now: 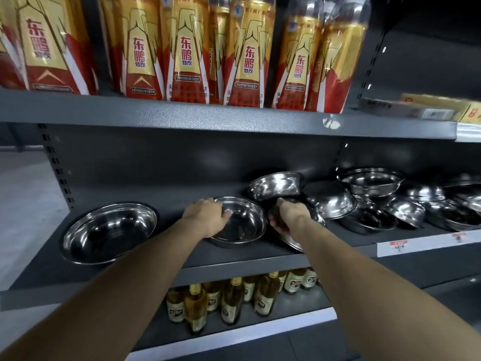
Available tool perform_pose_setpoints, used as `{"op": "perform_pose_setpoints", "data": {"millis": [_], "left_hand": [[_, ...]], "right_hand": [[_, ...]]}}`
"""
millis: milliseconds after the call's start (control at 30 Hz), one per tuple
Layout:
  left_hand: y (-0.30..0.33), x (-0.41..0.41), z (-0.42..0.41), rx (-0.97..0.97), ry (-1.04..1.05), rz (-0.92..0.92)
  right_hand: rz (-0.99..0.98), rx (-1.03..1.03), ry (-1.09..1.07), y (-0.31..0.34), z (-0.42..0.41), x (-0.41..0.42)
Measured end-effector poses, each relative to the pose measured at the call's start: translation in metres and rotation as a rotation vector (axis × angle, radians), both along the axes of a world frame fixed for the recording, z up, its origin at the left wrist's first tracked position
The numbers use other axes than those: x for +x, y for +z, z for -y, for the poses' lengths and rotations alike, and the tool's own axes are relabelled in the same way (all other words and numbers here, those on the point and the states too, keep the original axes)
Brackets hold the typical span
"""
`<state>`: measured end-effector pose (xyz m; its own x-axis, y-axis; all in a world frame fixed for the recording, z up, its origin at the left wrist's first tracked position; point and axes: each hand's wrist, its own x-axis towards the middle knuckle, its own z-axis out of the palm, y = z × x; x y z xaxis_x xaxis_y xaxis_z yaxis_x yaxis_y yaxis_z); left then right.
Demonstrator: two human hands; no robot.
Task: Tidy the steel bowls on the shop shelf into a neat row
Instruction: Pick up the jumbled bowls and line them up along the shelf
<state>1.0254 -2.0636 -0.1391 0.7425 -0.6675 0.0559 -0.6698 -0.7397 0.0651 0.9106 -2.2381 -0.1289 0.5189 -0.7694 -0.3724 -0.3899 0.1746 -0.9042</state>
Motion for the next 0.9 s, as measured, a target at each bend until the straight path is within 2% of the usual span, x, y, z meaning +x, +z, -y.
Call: {"op": "perform_pose_setpoints", "data": {"millis": [233, 400, 900], "left_hand": [[0.007, 0.014, 0.037, -0.023, 0.054, -0.010], [0.007, 0.019, 0.063, -0.027, 0.086, 0.008], [-0.002, 0.009, 0.094, -0.024, 0.184, -0.024]], "right_hand": [[0.064, -0.056, -0.013, 0.016, 0.049, 0.021], [0.160, 0.042, -0.033, 0.029, 0.088, 0.038], [0.109, 0.121, 0.064, 0.014, 0.126, 0.068]]}}
